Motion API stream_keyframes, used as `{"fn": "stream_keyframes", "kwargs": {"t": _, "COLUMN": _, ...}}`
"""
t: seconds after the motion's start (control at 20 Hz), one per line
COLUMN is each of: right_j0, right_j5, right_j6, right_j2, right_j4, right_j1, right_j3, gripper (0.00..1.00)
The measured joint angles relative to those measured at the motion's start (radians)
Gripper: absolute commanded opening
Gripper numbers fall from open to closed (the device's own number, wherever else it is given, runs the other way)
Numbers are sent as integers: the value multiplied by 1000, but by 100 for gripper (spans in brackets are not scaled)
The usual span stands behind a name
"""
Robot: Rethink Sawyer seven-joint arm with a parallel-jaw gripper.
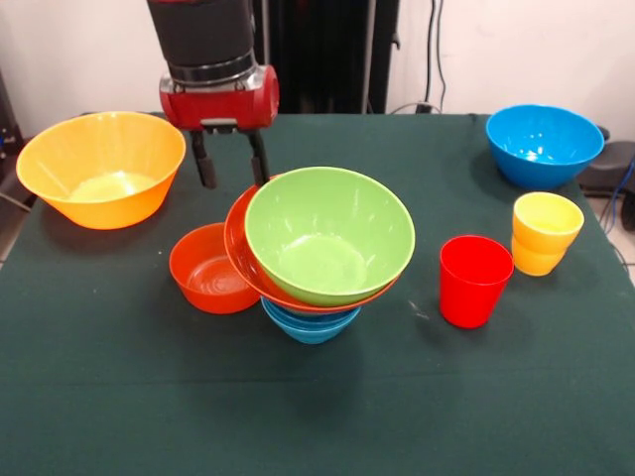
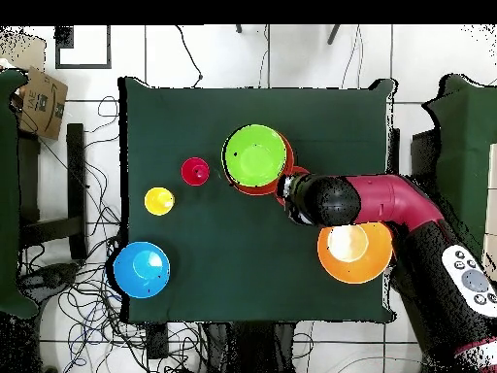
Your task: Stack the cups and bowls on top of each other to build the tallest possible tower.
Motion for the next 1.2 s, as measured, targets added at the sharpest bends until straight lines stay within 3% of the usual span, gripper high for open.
{"fn": "stream_keyframes", "kwargs": {"t": 0.4, "right_j0": 0, "right_j5": 0, "right_j6": 0, "right_j2": 0, "right_j4": 20, "right_j1": -47, "right_j3": 28, "gripper": 100}}
{"fn": "stream_keyframes", "kwargs": {"t": 1.2, "right_j0": -5, "right_j5": 0, "right_j6": 0, "right_j2": 1, "right_j4": 32, "right_j1": -65, "right_j3": 55, "gripper": 100}}
